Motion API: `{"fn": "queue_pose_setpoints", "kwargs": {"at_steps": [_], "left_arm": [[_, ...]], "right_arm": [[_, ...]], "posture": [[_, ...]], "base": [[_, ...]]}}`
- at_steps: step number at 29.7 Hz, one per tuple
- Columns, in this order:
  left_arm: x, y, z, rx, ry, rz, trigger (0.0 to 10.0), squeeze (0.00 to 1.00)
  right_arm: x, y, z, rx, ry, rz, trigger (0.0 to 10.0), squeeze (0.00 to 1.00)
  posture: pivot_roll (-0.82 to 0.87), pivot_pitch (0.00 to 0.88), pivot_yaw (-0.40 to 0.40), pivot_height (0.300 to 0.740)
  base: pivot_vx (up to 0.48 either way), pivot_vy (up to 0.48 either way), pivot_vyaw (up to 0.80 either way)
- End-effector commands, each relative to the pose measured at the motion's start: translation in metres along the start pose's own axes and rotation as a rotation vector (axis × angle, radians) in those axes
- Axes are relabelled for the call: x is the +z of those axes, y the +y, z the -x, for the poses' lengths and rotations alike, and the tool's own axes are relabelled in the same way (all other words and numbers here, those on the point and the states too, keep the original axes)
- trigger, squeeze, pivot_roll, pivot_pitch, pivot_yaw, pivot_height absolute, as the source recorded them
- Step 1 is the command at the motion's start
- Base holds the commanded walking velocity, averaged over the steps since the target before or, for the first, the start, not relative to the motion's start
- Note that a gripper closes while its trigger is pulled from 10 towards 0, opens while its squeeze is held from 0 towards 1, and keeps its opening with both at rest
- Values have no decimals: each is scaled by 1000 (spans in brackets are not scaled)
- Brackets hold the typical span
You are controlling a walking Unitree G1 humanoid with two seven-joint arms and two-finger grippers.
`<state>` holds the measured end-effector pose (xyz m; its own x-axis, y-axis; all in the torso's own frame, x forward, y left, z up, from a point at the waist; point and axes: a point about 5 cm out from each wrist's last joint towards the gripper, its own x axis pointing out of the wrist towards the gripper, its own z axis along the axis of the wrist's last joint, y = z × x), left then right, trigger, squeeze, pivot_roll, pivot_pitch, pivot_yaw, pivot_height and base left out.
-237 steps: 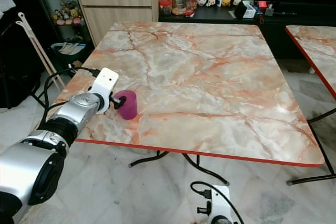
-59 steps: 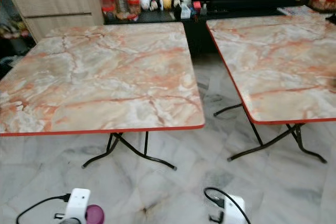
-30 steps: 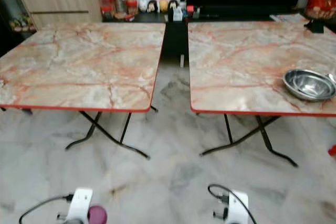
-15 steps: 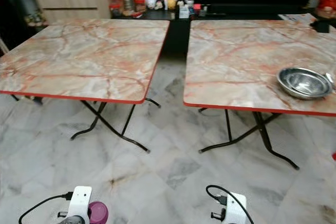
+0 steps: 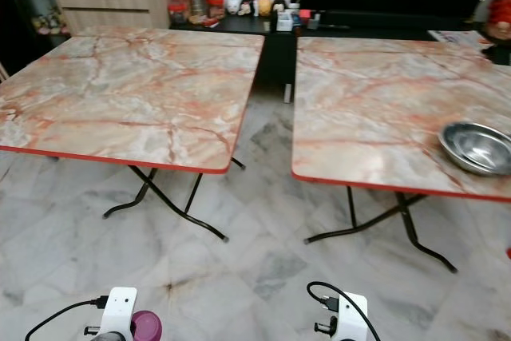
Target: Setting the table
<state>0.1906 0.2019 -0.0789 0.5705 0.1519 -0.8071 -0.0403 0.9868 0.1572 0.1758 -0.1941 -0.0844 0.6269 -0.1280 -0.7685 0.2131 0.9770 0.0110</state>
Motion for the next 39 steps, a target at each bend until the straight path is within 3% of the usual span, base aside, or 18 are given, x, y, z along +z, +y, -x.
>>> {"fn": "queue_pose_setpoints", "kwargs": {"at_steps": [1, 9, 20, 39], "left_arm": [[4, -4, -1, -11, -5, -2, 10000, 0], [4, -5, -1, -18, -3, 1, 10000, 0], [3, -8, 0, -28, -1, -30, 10000, 0], [1, -6, 0, -21, 5, -42, 10000, 0]], "right_arm": [[-4, -7, 1, -20, 14, 3, 10000, 0], [-3, -8, 1, -19, 14, 2, 10000, 0], [-5, -7, 1, -15, 21, 1, 10000, 0], [-4, -6, 1, -10, 17, 3, 10000, 0]], "posture": [[-50, 0, 9, 740], [-48, 0, 8, 740], [-50, 0, 10, 740], [-55, 0, 13, 740]], "base": [[428, 0, 0], [417, 0, 0], [0, 0, 0], [0, -313, 0]]}}
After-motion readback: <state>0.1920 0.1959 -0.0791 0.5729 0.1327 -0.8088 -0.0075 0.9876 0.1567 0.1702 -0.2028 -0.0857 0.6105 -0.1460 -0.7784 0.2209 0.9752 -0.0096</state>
